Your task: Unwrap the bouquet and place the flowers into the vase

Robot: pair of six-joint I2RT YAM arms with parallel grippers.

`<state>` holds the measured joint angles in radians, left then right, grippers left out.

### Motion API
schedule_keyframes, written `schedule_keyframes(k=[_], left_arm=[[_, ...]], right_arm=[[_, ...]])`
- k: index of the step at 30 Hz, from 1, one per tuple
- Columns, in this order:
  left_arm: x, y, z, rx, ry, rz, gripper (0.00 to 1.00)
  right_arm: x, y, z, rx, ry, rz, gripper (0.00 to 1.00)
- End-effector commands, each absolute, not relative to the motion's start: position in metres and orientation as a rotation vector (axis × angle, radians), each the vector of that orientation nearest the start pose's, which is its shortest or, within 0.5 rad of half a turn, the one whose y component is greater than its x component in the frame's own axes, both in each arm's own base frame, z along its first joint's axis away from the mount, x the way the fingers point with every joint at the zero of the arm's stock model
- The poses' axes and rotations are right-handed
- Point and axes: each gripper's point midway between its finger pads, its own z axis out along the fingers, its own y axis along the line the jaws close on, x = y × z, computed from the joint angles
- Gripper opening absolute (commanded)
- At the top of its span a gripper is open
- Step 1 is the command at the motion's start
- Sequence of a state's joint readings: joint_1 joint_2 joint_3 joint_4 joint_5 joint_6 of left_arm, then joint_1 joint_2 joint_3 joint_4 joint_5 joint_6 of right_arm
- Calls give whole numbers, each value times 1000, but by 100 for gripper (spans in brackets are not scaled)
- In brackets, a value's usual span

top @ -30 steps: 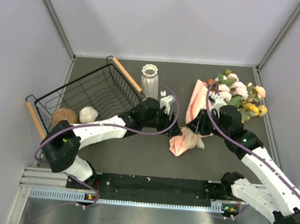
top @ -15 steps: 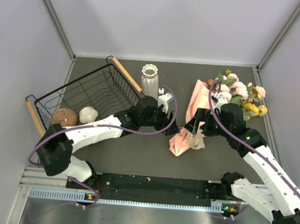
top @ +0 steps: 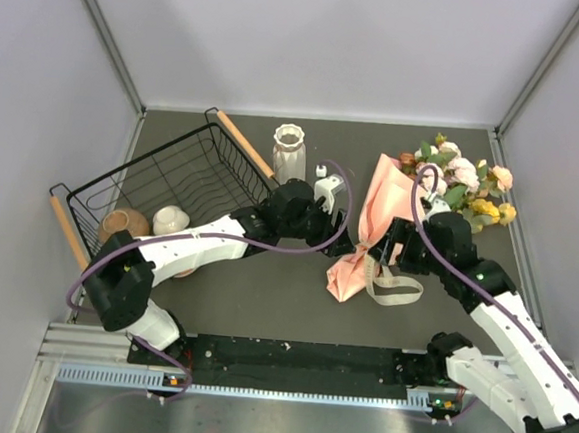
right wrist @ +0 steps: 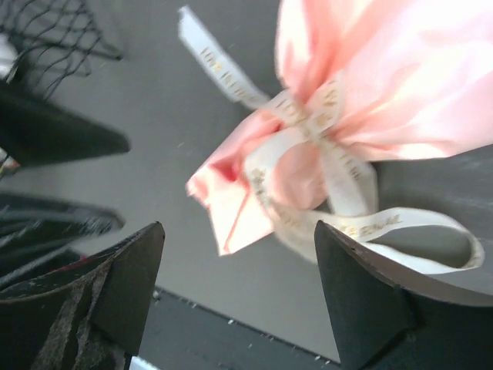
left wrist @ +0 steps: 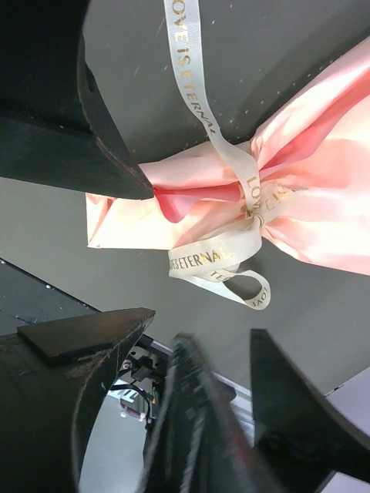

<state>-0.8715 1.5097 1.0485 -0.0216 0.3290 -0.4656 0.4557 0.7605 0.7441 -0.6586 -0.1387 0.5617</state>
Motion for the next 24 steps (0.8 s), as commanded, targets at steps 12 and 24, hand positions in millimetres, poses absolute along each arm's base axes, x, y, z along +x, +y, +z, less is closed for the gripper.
schedule_keyframes(k=[12, 24], left_arm=[[223, -396, 157, 653, 2195, -1177, 58], [225, -399, 105, 661, 2313, -1130, 58]], right_arm=[[302, 136, 129, 403, 2385, 666, 55], [299, 128, 101, 456, 2410, 611, 42]])
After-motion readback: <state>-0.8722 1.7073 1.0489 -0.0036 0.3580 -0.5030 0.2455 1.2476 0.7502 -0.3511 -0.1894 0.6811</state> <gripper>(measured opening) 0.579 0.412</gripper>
